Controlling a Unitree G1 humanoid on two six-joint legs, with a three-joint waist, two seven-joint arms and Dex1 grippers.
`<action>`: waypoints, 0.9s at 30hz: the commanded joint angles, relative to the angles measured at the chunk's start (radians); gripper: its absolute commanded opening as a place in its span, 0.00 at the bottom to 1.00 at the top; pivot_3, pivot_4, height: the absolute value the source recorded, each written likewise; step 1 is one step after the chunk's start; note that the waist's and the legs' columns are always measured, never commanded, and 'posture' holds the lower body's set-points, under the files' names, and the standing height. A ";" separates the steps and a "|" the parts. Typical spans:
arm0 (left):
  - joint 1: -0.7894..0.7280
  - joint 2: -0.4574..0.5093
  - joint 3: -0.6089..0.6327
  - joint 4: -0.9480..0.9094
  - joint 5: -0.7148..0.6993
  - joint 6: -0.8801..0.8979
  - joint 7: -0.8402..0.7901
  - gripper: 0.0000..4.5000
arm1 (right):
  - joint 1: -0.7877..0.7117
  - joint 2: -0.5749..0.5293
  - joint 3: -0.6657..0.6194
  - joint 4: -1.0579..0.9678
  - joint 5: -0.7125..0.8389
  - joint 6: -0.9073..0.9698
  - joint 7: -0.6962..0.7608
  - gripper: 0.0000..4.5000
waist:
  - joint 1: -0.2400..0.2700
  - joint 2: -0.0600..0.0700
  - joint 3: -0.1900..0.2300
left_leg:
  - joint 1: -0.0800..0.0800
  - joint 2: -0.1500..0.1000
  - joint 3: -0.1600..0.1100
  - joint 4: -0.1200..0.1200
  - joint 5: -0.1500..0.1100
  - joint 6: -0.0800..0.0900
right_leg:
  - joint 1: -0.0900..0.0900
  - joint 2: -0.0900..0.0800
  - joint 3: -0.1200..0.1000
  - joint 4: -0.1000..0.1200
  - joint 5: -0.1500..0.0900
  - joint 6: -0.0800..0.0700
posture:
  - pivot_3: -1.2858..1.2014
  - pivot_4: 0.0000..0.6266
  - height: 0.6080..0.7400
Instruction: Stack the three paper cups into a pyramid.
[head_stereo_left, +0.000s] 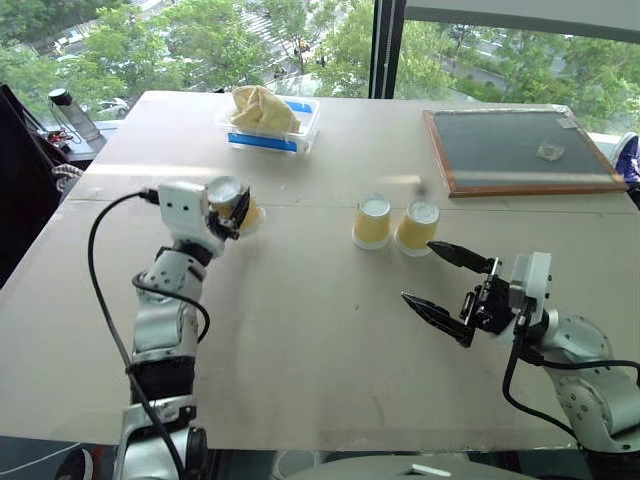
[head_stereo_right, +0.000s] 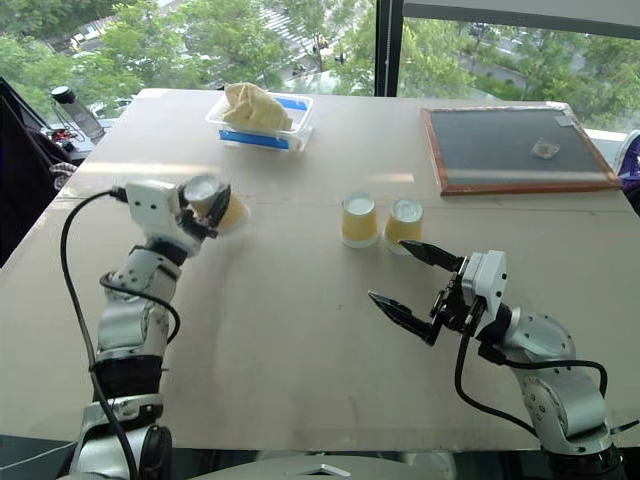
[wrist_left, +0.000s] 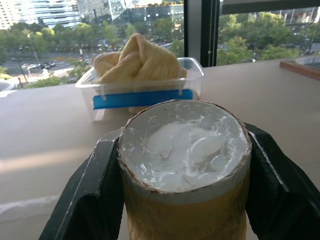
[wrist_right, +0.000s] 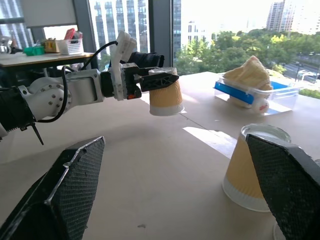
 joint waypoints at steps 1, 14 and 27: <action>-0.185 -0.004 -0.107 0.007 -0.042 0.058 -0.140 0.54 | 0.040 0.033 -0.066 -0.032 0.002 -0.050 -0.066 1.00 | -0.003 0.000 0.000 | 0.000 0.000 0.000 0.000 0.000 0.000 | 0.000 0.000 0.000 0.000 0.000 0.000 | 0.52 0.24 1.00; -0.581 -0.113 -0.289 0.403 -0.021 0.004 -0.523 0.54 | 0.156 0.148 -0.066 -0.082 -0.124 -0.163 -0.237 1.00 | -0.033 0.001 0.000 | 0.000 0.000 0.002 -0.001 0.000 0.000 | -0.002 0.001 0.003 0.000 0.000 0.001 | 0.52 0.24 1.00; -0.604 -0.181 -0.308 0.501 0.007 -0.073 -0.614 0.54 | 0.213 0.150 -0.049 -0.213 -0.135 -0.125 -0.333 1.00 | -0.030 0.001 0.001 | -0.003 -0.001 0.001 -0.001 0.000 0.000 | -0.003 0.001 0.003 0.000 0.000 0.002 | 0.52 0.24 1.00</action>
